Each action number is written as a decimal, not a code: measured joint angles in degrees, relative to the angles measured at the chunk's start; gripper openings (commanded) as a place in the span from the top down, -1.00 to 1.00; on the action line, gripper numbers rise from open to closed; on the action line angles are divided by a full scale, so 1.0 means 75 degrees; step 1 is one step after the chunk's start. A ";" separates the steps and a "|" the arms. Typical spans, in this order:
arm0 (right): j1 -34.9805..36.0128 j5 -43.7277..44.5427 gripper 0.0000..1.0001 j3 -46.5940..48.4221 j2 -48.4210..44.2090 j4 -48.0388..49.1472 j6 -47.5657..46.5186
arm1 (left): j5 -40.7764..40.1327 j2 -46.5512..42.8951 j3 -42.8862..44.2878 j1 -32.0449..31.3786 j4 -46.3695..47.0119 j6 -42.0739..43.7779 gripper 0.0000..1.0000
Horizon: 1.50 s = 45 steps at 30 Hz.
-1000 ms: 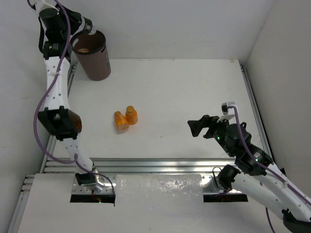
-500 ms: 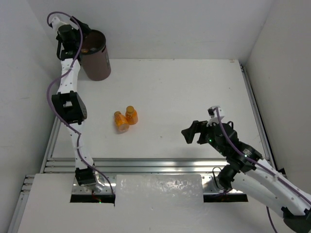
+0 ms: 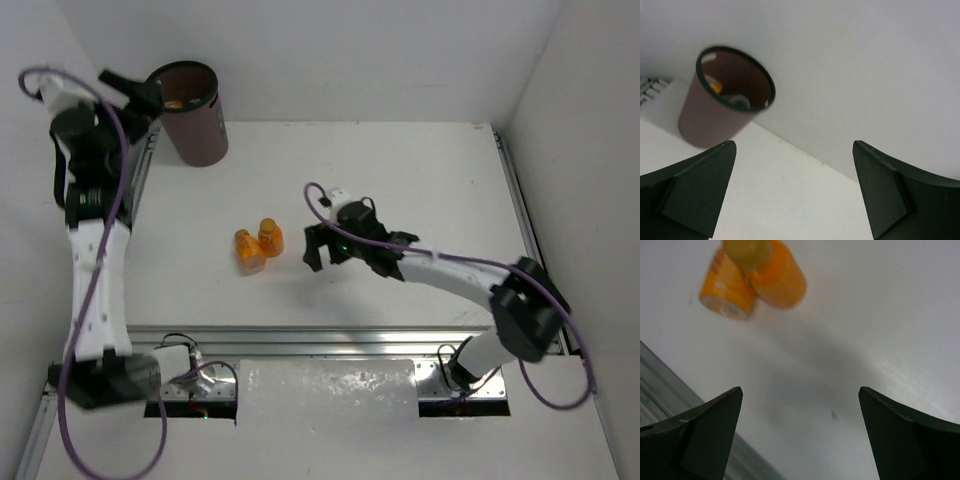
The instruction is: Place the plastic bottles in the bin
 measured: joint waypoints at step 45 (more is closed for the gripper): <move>-0.1183 -0.0866 0.66 0.3156 0.1428 -0.0545 -0.1638 | 0.2952 -0.2509 -0.5665 -0.1766 -0.0539 0.1891 -1.00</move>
